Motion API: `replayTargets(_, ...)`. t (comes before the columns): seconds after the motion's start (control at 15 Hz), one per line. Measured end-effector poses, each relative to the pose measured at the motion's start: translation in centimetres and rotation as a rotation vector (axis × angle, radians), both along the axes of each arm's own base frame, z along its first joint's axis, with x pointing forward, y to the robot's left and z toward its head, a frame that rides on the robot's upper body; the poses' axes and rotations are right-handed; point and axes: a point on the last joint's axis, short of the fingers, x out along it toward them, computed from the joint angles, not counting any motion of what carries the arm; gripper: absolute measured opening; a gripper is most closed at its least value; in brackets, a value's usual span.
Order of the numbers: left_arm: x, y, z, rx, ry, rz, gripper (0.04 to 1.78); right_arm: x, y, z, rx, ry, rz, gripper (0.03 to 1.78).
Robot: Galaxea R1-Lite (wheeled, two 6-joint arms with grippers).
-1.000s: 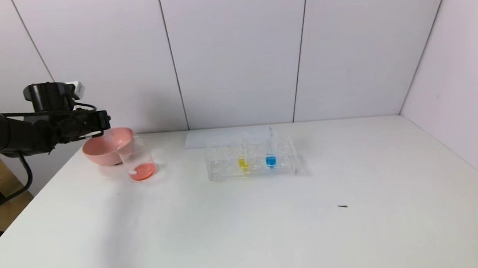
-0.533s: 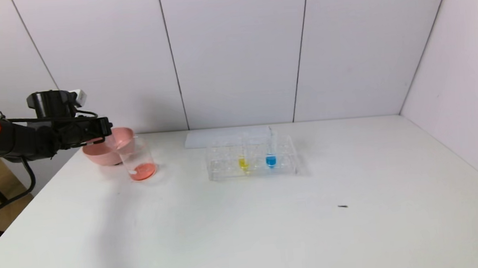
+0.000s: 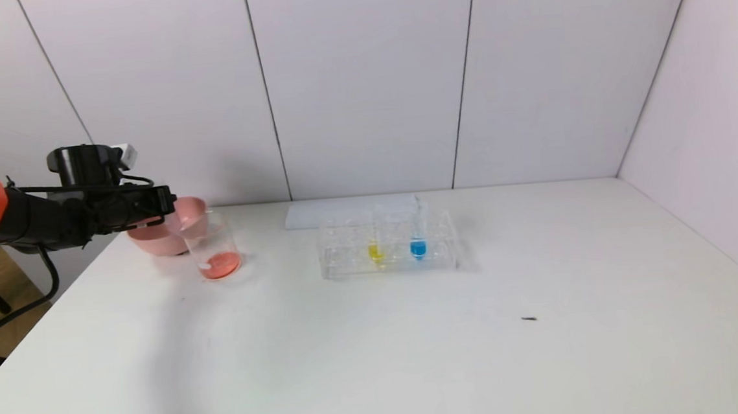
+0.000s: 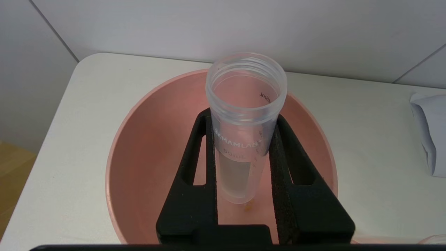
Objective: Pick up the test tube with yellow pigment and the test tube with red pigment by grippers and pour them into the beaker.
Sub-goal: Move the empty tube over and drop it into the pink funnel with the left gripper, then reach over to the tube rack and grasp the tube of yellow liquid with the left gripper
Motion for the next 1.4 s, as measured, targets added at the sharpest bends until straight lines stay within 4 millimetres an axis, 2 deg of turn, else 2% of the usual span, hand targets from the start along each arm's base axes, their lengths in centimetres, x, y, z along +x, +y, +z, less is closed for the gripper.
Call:
replayTargets(0.47,0.22,0.55,-0.69,-0.005,0.012,-0.012,0.46,0.00,0.00,0.00,0.000,0.000,0.000,1.70)
replayTargets(0.6,0.28,0.56,-0.80,-0.005,0.014,-0.012,0.54,0.00,0.00,0.00,0.000,0.000,0.000,1.70)
replayTargets(0.73,0.32,0.60,-0.82,-0.006,0.014,-0.011,0.72,0.00,0.00,0.00,0.000,0.000,0.000,1.70)
replayTargets(1.07,0.36,0.61,-0.87,-0.005,0.013,-0.011,1.49,0.00,0.00,0.00,0.001,0.000,0.000,1.70)
replayTargets(1.2,0.33,0.59,-0.79,-0.005,0.012,-0.012,1.67,0.00,0.00,0.00,0.000,0.000,0.000,1.70)
replayTargets(1.4,-0.05,0.49,-0.09,0.000,-0.001,-0.012,1.77,0.00,0.00,0.00,0.000,0.000,0.000,1.70)
